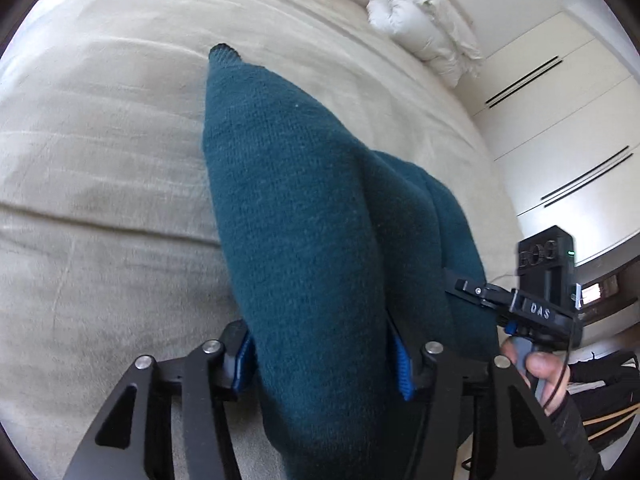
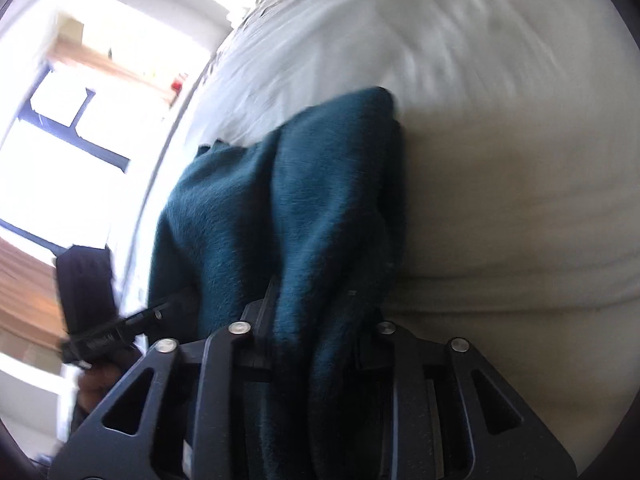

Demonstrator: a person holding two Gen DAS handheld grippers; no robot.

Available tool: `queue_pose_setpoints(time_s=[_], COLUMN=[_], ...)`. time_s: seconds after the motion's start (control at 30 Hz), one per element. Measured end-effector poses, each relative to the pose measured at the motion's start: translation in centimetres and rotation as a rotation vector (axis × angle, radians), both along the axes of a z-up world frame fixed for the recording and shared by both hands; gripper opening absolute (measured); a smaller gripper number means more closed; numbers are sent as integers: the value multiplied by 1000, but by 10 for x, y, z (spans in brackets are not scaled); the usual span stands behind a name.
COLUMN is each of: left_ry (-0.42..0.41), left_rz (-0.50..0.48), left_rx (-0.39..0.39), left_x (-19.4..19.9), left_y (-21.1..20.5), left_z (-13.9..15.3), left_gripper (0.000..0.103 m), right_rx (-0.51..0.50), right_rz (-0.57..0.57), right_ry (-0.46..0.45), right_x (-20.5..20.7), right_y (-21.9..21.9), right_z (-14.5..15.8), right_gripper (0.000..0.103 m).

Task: Fold small clothes
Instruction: 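Open both grippers and lift them away from the folded sweater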

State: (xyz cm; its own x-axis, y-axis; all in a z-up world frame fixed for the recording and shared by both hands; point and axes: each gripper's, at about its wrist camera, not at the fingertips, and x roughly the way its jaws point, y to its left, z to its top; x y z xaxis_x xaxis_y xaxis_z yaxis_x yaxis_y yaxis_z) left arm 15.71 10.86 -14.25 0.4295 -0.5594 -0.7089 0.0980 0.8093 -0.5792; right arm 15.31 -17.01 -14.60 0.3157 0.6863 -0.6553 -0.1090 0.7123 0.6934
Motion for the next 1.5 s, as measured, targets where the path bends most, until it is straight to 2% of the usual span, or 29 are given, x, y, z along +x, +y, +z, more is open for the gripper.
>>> queue_pose_setpoints(time_s=[0.07, 0.13, 0.2, 0.3, 0.4, 0.47, 0.53, 0.6, 0.7, 0.77, 0.87, 1.03, 1.2, 1.27, 1.33, 1.5], left_ry=[-8, 2, -15, -52, -100, -152, -196, -216, -224, -199, -179, -192, -174, -167, -197, -195], left_rz=[-3, 8, 22, 62, 138, 157, 127, 82, 46, 36, 29, 2, 18, 36, 46, 57], left_rx=[-7, -12, 23, 90, 133, 132, 160, 172, 194, 188, 185, 227, 201, 165, 148, 152], left_x=[-4, -7, -11, -24, -42, -53, -59, -56, -48, -35, -25, -31, -30, -32, -29, -1], left_y=[3, 7, 9, 11, 19, 19, 7, -9, -24, -21, -17, -20, -15, -11, -9, -11], left_z=[-1, 1, 11, 24, 42, 56, 67, 71, 66, 58, 46, 39, 43, 55, 69, 76], left_gripper=[60, 60, 61, 61, 61, 61, 61, 61, 61, 61, 61, 61, 61, 61, 61, 61], right_rx=[42, 25, -29, -72, -3, 65, 97, 76, 60, 73, 106, 142, 128, 142, 135, 135], right_rz=[-9, -43, -81, -153, -145, -82, -27, 5, -14, -42, -61, -70, -48, -6, 8, -30], right_ry=[23, 25, -22, -85, -156, -200, -187, -169, -86, -49, -41, -42, -74, -99, -126, -122], right_x=[0, -5, -15, -29, -46, -58, -61, -58, -55, -54, -53, -54, -66, -71, -70, -40], right_y=[-7, -14, -24, -43, -51, -46, -34, -21, -21, -27, -41, -47, -44, -36, -32, -32], right_z=[-2, 5, 21, 45, 73, 86, 83, 74, 44, 29, 16, 7, 28, 41, 50, 62], right_gripper=[30, 37, 42, 42, 42, 40, 40, 40, 40, 31, 25, 23, 27, 27, 27, 27])
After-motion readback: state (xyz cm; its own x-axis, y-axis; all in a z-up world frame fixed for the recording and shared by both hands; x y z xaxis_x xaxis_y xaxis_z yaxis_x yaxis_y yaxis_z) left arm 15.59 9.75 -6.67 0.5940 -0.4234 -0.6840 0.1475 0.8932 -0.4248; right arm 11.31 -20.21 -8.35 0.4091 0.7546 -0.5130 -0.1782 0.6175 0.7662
